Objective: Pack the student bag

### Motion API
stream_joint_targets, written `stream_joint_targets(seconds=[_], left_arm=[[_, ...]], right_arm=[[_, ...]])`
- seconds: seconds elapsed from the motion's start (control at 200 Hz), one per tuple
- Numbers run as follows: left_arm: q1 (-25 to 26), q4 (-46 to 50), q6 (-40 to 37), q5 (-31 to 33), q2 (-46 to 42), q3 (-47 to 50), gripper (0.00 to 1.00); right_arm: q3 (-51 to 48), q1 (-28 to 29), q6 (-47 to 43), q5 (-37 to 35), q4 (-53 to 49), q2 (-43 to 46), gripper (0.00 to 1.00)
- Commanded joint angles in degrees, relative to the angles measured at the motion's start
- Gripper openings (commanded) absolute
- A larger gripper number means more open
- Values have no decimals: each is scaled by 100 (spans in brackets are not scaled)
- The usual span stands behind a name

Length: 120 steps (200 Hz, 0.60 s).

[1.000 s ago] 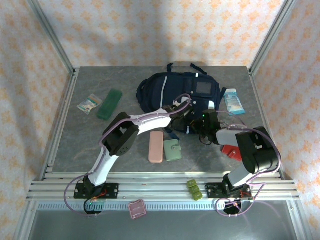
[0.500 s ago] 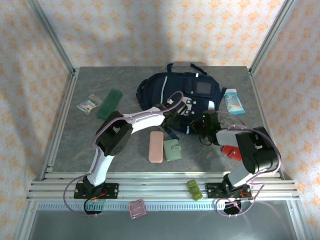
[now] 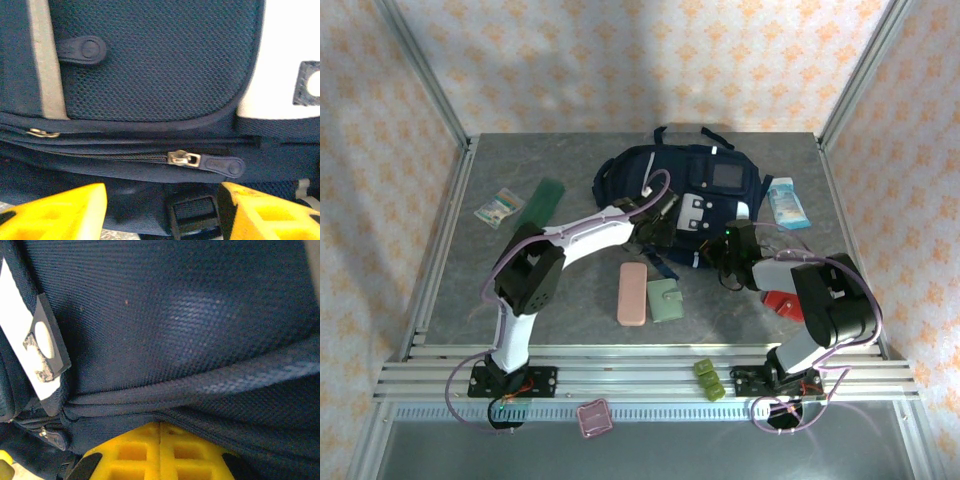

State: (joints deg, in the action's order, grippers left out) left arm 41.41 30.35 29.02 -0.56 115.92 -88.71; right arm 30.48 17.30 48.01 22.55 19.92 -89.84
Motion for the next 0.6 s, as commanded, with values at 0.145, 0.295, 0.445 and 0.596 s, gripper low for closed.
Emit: stream_joint_targets(seconds=[0.145,0.295,0.445,0.596], left_arm=[[263,89,199,90,813,-625,76],[261,188,400,525,1217,-950,80],[244,482,422,1016,1413,-1019,67],[34,199,624,1179,1085,-381,38]], right_arm=[[-58,20,-28,-103,-896,-106,0],[-92,19,-20,-97,-885,-87,0],[-108,19,-28,-115,-910,-59,0],[-152,21,-20,-119,-846,-83,0]])
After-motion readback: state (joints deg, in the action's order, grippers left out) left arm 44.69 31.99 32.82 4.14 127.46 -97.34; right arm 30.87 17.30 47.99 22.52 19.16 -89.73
